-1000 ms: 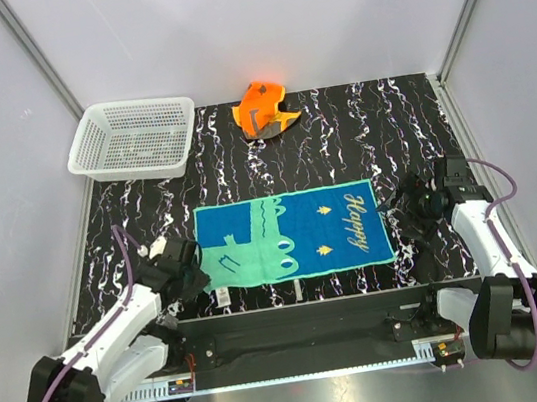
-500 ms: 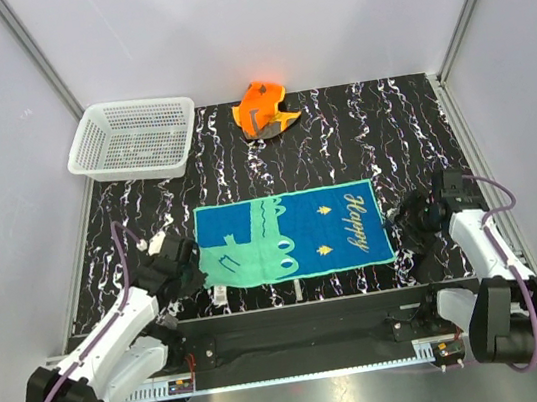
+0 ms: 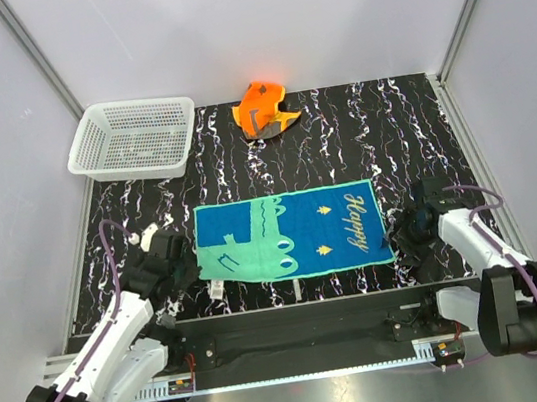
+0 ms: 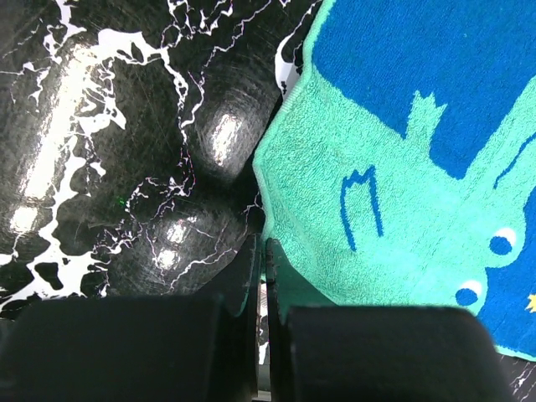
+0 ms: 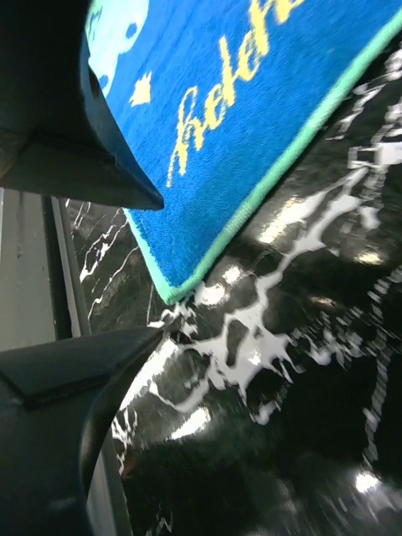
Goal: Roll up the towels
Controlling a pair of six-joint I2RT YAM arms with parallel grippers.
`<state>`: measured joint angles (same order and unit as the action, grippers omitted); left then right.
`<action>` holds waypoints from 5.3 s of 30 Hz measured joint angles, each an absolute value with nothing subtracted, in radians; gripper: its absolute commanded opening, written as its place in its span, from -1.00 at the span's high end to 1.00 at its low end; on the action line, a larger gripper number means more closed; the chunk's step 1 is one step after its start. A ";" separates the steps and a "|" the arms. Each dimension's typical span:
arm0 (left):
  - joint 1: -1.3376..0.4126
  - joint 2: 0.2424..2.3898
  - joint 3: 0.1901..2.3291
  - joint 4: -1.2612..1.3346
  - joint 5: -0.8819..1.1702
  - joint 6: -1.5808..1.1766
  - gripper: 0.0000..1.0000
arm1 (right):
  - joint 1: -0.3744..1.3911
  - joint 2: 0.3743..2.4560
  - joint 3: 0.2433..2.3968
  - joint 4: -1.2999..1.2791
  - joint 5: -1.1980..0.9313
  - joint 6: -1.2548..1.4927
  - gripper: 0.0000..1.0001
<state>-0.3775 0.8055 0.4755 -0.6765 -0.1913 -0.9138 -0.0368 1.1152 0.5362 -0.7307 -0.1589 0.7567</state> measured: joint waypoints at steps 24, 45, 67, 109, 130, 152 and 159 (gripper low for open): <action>-0.345 0.795 0.475 -0.632 -0.152 -0.864 1.00 | 0.077 1.305 0.641 -0.780 -0.052 0.802 0.02; -0.345 0.788 0.464 -0.602 -0.134 -0.834 1.00 | 0.106 1.426 0.725 -0.836 -0.004 0.773 1.00; -0.307 1.019 0.711 -0.654 -0.157 -0.797 1.00 | 0.106 1.477 1.061 -0.857 -0.020 0.647 1.00; -0.223 1.712 1.133 -0.565 -0.208 -0.651 0.76 | 0.051 1.917 1.388 -0.808 -0.048 0.550 0.33; -0.220 1.636 1.153 -0.596 -0.230 -0.625 -0.90 | 0.038 1.802 1.336 -0.779 0.027 0.504 -0.95; -0.271 1.661 1.010 -0.500 -0.202 -0.632 0.14 | 0.017 1.777 1.165 -0.599 -0.130 0.490 0.63; -0.263 1.782 1.150 -0.502 -0.202 -0.624 -0.16 | 0.017 1.914 1.300 -0.604 -0.142 0.489 0.61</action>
